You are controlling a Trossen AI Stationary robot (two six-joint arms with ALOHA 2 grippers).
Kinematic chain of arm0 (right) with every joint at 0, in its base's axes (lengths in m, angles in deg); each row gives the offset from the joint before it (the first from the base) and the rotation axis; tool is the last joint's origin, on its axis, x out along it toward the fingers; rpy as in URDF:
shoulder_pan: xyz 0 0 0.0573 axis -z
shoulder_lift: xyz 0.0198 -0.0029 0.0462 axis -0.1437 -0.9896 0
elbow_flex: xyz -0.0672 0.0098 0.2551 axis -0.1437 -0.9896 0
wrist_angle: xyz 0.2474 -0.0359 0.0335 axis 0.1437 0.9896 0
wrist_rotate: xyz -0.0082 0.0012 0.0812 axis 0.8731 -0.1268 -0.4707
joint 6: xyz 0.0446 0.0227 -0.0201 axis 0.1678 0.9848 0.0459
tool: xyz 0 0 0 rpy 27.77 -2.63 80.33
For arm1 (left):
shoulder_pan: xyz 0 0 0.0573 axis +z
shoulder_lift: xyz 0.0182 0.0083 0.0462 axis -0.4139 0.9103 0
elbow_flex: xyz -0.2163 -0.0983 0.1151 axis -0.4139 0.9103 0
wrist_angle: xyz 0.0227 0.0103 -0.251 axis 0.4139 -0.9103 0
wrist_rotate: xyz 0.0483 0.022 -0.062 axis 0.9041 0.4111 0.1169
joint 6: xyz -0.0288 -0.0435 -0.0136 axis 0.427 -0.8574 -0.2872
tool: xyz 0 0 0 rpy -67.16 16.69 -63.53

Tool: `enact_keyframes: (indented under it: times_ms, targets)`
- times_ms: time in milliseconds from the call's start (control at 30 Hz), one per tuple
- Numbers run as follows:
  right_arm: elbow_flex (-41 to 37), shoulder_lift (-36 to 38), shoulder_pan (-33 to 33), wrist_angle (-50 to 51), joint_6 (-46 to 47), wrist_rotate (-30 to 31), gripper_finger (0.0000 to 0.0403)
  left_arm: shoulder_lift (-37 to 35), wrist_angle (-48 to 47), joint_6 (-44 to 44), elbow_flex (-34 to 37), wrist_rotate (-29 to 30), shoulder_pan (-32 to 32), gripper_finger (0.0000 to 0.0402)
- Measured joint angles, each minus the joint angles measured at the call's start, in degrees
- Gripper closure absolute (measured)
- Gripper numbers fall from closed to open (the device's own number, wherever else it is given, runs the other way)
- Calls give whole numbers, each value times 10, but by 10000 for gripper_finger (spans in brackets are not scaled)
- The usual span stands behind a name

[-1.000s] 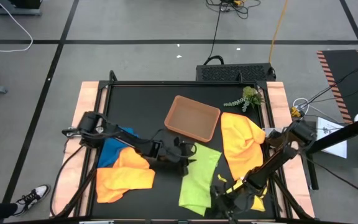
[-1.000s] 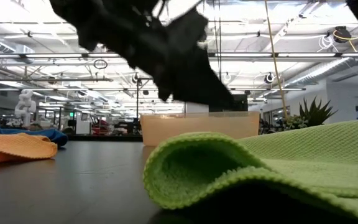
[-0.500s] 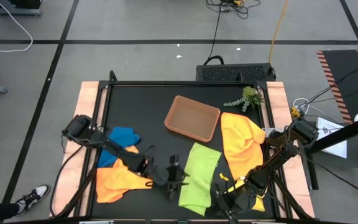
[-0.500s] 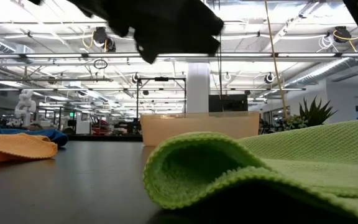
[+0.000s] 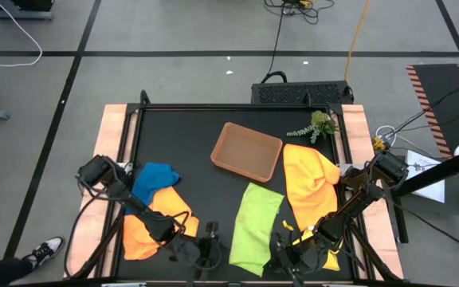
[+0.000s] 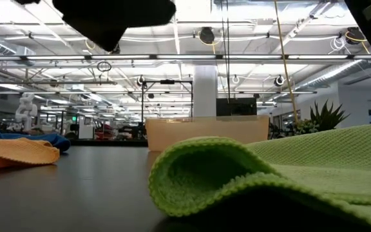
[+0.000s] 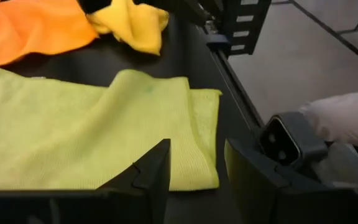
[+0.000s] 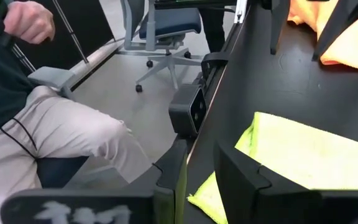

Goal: Fold microfiber towels
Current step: Fold the green microfiber towel

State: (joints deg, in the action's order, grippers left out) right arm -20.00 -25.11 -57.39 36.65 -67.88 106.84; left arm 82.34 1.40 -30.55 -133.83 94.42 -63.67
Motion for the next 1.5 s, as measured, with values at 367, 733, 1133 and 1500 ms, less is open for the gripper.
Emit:
enact_keyframes:
  times_ms: [367, 733, 1133, 1500]
  targets:
    - [0, -3, 3, 13, 1, 14, 305, 41, 43, -14, 0, -4, -18, 250]
    - [0, -10, 6, 75, 44, 38, 278, 51, 47, 1, 0, -2, -32, 250]
    - [0, -34, 6, 59, 46, 41, 277, 51, 21, 141, 0, 9, -16, 250]
    - [0, -34, 10, 53, 49, 43, 277, 51, 14, 262, 0, -1, -12, 250]
